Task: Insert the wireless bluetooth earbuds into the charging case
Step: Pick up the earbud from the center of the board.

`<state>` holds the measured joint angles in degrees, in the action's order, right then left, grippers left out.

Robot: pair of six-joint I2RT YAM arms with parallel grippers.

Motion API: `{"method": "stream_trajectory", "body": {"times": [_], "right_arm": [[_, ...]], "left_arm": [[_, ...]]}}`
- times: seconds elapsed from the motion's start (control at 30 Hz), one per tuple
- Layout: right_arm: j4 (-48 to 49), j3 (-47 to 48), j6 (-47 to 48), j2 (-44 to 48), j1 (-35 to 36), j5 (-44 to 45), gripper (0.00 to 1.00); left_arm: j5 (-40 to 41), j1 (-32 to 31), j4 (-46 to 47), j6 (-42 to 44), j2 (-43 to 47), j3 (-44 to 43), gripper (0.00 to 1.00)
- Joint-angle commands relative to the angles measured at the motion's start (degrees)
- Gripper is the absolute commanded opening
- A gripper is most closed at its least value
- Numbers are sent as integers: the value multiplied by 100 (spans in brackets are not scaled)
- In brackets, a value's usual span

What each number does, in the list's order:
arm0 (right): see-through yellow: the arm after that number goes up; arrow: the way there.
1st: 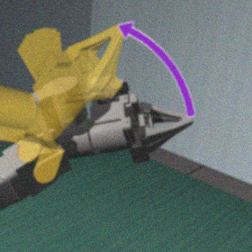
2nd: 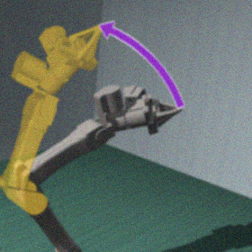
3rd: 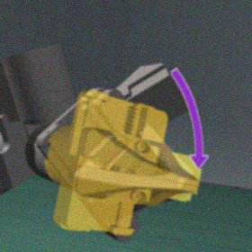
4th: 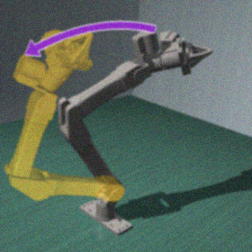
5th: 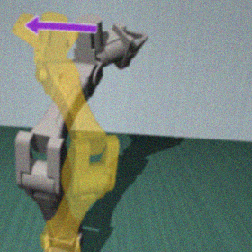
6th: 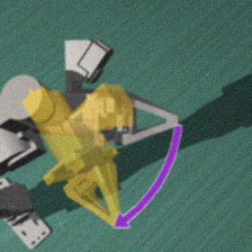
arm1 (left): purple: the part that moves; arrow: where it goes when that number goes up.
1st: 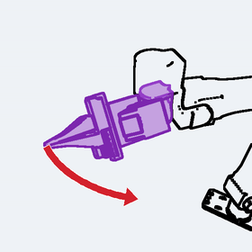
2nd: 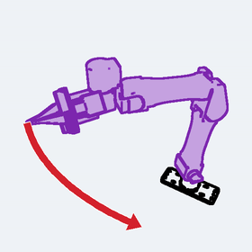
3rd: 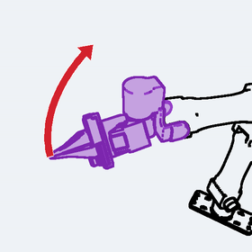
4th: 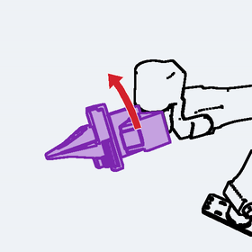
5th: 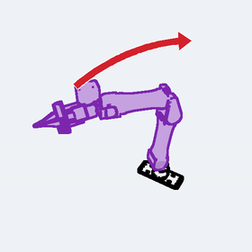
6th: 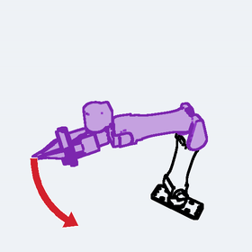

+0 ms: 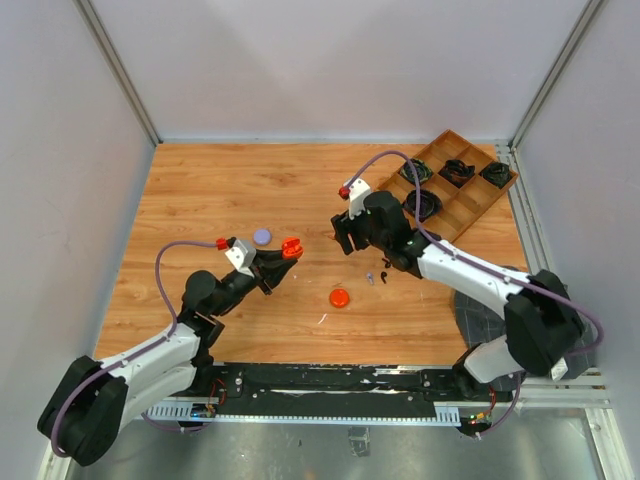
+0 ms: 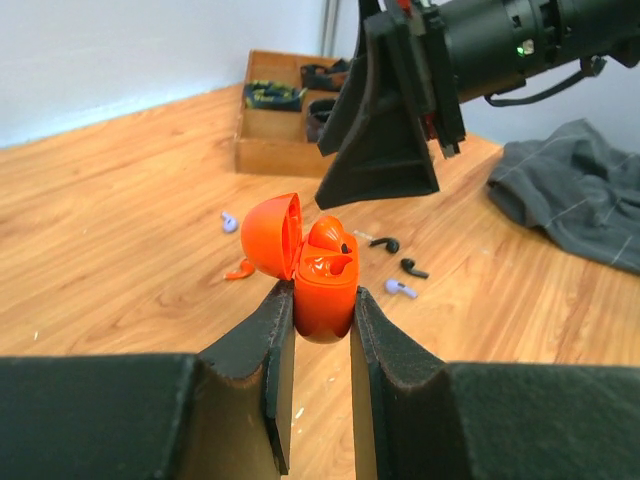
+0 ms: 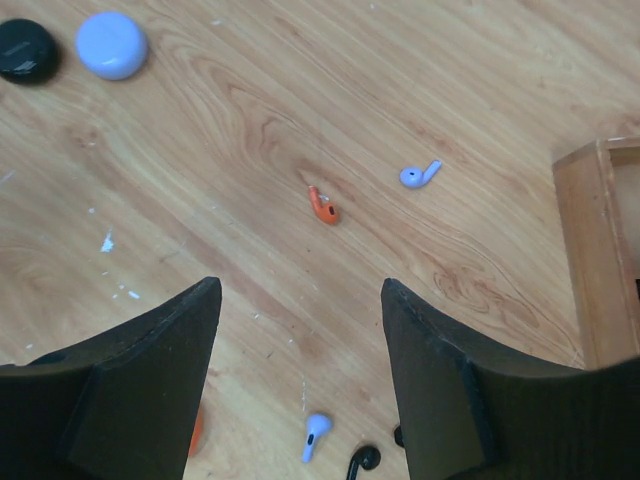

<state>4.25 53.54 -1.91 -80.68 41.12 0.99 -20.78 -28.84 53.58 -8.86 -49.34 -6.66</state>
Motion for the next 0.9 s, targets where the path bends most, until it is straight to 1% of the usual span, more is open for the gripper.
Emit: {"method": "stream_trajectory", "body": {"times": [0.0, 0.2, 0.43, 0.67, 0.87], "right_arm": [[-55, 490, -227, -728, -385, -470, 65], [-54, 1140, -264, -1892, -643, -826, 60], [-197, 1962, -214, -2950, -710, -1086, 56], [-313, 2466, -224, -3696, -715, -1444, 52], [-583, 2616, -236, -3911, -719, -1764, 47]], "left_arm": [[242, 80, -6, 333, -234, 50, 0], [278, 89, 131, 427, -506, 144, 0], [251, 88, 38, 486, -503, 134, 0], [185, 89, 25, 475, -486, 132, 0], [123, 89, 29, 466, -497, 129, 0]]}}
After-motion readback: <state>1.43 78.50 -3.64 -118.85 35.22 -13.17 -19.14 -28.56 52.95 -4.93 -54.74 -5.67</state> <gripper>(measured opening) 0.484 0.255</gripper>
